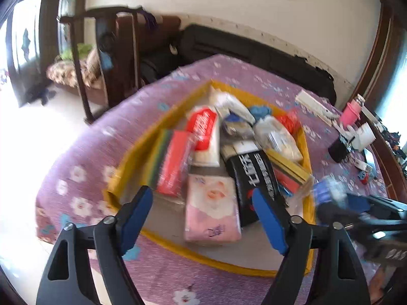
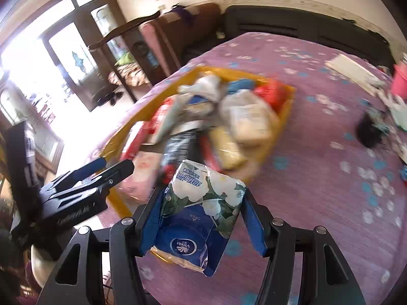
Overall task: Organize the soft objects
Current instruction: 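Carry both tissue packs to the yellow tray and release them inside, then move both grippers back toward the remaining items on the table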
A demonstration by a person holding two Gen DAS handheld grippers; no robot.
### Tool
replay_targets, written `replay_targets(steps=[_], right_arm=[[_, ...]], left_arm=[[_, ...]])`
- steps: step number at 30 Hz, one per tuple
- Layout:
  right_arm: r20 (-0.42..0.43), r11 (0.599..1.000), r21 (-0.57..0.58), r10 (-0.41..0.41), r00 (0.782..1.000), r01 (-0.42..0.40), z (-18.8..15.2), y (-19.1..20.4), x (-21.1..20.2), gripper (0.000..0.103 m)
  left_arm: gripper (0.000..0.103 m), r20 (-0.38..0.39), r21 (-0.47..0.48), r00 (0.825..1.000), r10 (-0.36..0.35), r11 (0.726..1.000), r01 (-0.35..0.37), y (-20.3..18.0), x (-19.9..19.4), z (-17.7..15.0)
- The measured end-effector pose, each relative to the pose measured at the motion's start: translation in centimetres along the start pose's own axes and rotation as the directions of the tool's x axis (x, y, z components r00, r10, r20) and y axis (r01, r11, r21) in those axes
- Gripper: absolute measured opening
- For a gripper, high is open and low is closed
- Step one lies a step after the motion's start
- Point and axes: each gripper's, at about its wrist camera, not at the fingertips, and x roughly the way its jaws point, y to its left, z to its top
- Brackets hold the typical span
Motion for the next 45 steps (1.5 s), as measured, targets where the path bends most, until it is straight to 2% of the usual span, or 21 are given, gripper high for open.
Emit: replay_targets(steps=[2,5,11,18,27,31,33,36,41,45], right_arm=[[-0.016,1.000,-0.025,0.000,1.000,0.000,0.3,1.2,1.3,0.064],[-0.041,0.999,-0.047,-0.013,0.999,0.011,0.5,2.1,3.2,0.064],[-0.090,0.995,-0.057,-0.088,0.992,0.083,0.3,1.8,6.1,0.064],[-0.066,0.975,-0.109,-0.200,0.977,0.192,0.6,1.7,6.8,0.064],[-0.048,0.960,-0.156,-0.243,0.969,0.233,0.1,2.3,6.9,0.064],[-0.047,0.969,-0.145,-0.209,0.977,0.200,0.0,2.3,6.6,0.070],[-0.024,0.973,-0.135,-0.191,0.981,0.186,0.0,2.5,5.8,0.077],[0.017,0.973,-0.139,-0.186,0.982,0.186,-0.2,2.7,4.4,0.080],[0.068,0.974,-0.112,-0.190,0.979,0.197,-0.9,2.1,1.9,0.082],[0.102,0.980,-0.043,-0.190,0.976,0.195,-2.3,-0.5,-0.7,0.084]], left_arm=[[0.085,0.027,0.000,0.999,0.028,1.000,-0.028,0.3,-0.7,0.1],[0.085,0.054,0.007,0.992,0.118,0.993,-0.119,1.2,-1.2,0.2],[0.085,0.052,-0.036,0.991,0.126,0.992,-0.124,3.5,-1.4,0.2],[0.086,0.058,-0.026,0.987,0.152,0.988,-0.151,3.7,-1.5,0.0],[0.087,0.058,-0.023,0.983,0.171,0.985,-0.170,3.7,-1.6,-0.1],[0.088,0.054,-0.020,0.983,0.173,0.985,-0.173,3.7,-1.7,-0.3],[0.090,0.053,-0.019,0.983,0.175,0.985,-0.174,3.7,-1.8,-0.3],[0.091,0.052,-0.019,0.984,0.170,0.985,-0.170,3.6,-1.9,-0.3],[0.092,0.038,-0.038,0.993,0.114,0.993,-0.112,3.6,-2.3,-0.4],[0.092,0.025,-0.043,0.999,0.044,0.998,-0.043,2.8,-2.3,-0.6]])
